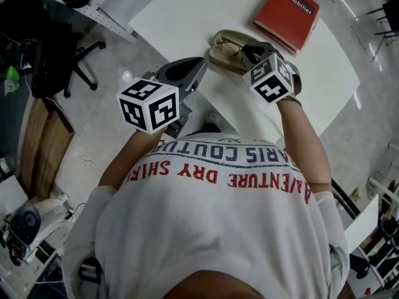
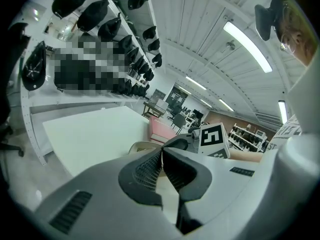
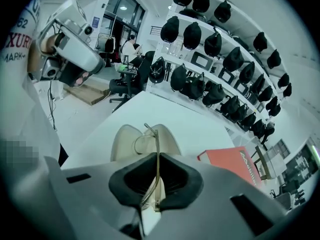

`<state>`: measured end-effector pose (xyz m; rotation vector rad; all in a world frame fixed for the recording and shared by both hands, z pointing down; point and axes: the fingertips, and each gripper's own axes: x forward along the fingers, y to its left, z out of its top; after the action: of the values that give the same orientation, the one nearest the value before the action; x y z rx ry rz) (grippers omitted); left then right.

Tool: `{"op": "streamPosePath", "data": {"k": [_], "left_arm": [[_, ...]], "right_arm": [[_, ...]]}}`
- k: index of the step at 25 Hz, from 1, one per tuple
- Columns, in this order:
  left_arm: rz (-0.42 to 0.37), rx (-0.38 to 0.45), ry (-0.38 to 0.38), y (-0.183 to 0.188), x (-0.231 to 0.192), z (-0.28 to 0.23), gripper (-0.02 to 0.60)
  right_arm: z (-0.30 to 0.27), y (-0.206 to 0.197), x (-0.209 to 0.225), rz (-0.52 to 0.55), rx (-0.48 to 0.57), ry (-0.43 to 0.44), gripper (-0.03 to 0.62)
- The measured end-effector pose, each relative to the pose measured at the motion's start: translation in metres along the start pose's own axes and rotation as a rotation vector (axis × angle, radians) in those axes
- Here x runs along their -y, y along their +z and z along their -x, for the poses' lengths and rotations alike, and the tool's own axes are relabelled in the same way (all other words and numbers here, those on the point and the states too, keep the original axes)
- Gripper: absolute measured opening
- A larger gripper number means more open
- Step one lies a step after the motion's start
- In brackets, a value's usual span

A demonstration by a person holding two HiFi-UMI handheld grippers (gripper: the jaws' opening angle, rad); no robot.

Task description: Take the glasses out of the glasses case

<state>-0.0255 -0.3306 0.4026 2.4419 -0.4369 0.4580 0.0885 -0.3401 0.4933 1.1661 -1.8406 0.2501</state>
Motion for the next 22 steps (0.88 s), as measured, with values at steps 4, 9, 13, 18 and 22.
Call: {"op": "streamPosePath", "data": {"k": [4,9,13,18,22], "left_arm": [[0.0,0.024,0.012,-0.002,0.012,0.013,0.031],[-0.011,0.052,0.016,-0.004,0.035,0.027,0.031],[-0.024,0.065,0.008,-0.006,0.054,0.037,0.031],[-0.034,0.087,-0.019,-0.007,0.084,0.049,0.031],[-0.046,0.116,-0.048,-0.005,0.106,0.059,0.031]], "right_arm": [[0.024,0.009,0.006,0.019,0.028,-0.049,0.034],[0.061,0.018,0.011,-0.027,0.103,-0.081,0.034],[0.1,0.029,0.006,-0.095,0.192,-0.095,0.032],[0.157,0.034,-0.008,-0.193,0.32,-0.106,0.034],[0.198,0.032,-0.023,-0.237,0.404,-0.123,0.034]]}}
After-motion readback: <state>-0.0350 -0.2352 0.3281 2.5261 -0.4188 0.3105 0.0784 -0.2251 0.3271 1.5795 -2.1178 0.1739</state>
